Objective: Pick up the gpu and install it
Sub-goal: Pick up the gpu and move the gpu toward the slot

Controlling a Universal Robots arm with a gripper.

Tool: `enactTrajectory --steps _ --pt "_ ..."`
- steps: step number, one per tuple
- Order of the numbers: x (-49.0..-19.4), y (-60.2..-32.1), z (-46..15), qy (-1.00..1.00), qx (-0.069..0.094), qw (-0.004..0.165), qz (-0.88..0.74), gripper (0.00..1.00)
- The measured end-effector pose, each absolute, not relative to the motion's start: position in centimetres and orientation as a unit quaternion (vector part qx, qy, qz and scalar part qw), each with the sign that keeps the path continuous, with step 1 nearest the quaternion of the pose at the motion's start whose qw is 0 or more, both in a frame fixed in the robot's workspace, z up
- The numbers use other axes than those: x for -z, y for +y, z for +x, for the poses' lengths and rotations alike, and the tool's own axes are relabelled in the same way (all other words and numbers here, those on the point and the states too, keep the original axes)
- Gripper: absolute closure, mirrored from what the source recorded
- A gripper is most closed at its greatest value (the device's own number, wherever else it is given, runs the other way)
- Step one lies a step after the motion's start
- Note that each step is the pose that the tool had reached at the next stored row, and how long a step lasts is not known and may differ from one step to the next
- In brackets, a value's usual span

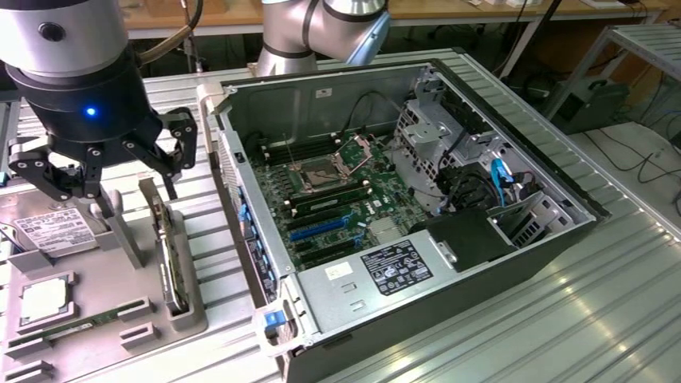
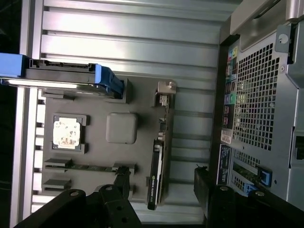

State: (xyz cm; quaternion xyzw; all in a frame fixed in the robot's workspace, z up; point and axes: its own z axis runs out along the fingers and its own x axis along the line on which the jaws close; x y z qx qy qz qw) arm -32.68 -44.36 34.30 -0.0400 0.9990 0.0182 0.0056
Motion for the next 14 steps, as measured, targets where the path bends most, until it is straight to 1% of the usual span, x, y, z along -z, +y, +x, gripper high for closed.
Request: enactTrajectory --steps 6,14 --pt "-33.56 -44.68 -32.71 0.999 -0.018 0.004 -0.038 0.34" --pt "-33.27 -44.91 -32.69 1.0 -0.018 0.005 -0.008 0.34"
